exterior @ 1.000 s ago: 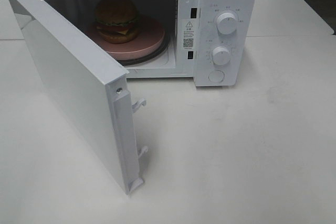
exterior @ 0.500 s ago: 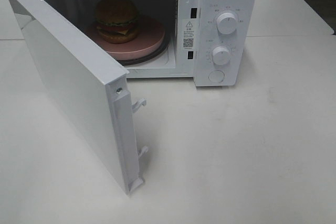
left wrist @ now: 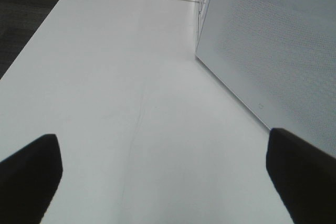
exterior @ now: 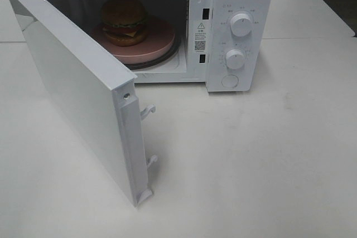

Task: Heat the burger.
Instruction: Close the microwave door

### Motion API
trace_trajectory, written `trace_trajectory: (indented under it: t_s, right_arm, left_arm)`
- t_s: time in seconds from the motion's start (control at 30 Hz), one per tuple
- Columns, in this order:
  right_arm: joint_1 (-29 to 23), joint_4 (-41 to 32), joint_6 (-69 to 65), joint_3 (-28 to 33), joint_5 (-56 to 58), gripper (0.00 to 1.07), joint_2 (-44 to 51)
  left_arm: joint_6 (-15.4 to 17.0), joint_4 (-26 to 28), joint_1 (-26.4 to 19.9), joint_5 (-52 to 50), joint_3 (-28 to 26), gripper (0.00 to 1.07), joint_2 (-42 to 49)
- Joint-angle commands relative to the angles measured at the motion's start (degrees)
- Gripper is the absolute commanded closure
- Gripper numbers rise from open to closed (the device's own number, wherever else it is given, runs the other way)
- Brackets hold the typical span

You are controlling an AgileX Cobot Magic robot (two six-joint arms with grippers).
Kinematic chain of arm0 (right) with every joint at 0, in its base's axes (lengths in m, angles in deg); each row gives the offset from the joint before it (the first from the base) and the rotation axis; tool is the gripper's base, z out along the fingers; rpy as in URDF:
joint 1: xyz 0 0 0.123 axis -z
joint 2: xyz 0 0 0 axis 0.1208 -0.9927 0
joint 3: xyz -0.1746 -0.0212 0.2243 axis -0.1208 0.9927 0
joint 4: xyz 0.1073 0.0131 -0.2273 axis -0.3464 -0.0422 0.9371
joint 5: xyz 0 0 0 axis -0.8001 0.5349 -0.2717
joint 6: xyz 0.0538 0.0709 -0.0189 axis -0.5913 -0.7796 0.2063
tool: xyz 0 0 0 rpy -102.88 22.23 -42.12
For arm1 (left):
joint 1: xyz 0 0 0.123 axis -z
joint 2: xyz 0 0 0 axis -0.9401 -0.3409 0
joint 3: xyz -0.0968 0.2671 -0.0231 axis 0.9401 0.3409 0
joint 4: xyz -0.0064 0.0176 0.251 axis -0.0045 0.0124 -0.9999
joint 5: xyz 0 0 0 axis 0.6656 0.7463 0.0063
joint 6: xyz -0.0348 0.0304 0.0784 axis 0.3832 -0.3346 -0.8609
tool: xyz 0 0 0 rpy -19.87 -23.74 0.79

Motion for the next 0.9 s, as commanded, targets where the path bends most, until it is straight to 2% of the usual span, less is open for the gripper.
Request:
trace_trajectory:
  t_s: [0.03, 0.9]
  right_arm:
    - [0.23, 0.06, 0.52, 0.17, -0.46, 0.31, 1.49]
    - [0.23, 0.06, 0.52, 0.17, -0.46, 0.32, 1.49]
  left_arm:
    - [0.06, 0.23, -0.23, -0.46, 0.17, 0.09, 1.2]
    - [0.06, 1.43, -0.23, -0.8, 0.17, 0.09, 1.2]
